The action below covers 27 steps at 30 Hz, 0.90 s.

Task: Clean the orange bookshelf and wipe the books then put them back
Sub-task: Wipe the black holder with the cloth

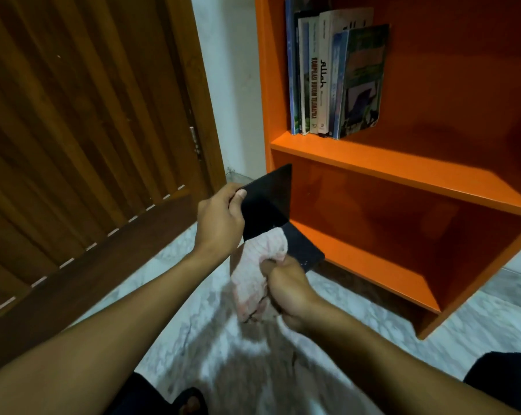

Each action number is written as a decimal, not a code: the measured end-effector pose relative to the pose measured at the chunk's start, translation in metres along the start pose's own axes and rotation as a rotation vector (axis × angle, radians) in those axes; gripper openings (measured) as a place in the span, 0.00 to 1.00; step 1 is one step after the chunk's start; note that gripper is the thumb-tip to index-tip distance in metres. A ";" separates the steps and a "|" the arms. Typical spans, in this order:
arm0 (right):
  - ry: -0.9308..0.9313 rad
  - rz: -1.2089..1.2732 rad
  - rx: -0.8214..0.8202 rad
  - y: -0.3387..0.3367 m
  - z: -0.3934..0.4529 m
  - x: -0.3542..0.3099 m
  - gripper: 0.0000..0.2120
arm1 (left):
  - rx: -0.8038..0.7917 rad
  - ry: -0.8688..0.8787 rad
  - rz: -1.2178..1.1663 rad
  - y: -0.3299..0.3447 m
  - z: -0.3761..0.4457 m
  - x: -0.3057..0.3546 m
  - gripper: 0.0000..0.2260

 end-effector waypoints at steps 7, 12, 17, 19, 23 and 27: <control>-0.252 -0.360 0.071 -0.070 0.021 -0.044 0.11 | -0.032 0.008 0.081 -0.009 -0.001 -0.022 0.10; -0.324 -1.030 0.313 -0.088 0.056 -0.025 0.24 | -0.022 0.072 0.016 0.000 -0.007 -0.003 0.10; -0.369 -1.314 0.272 -0.052 0.052 0.012 0.35 | 0.016 0.076 -0.043 0.013 -0.016 0.024 0.09; -0.403 -1.283 0.177 -0.038 0.045 0.023 0.36 | -0.004 0.054 -0.056 0.018 -0.018 0.025 0.09; -0.675 -1.169 -0.028 -0.002 0.022 0.046 0.37 | -0.010 0.040 -0.077 0.027 -0.019 0.027 0.10; -0.839 -0.854 -0.154 0.013 0.001 0.056 0.31 | -0.033 0.040 -0.058 0.031 -0.019 0.021 0.09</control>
Point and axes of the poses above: each hand's wrist, its own z-axis towards the middle knuckle, its own y-axis out of the palm, x = y × z, the point moved 6 cm from there along z, towards the middle knuckle, and after that the axes turned 6 degrees about x, right-handed, at the moved point
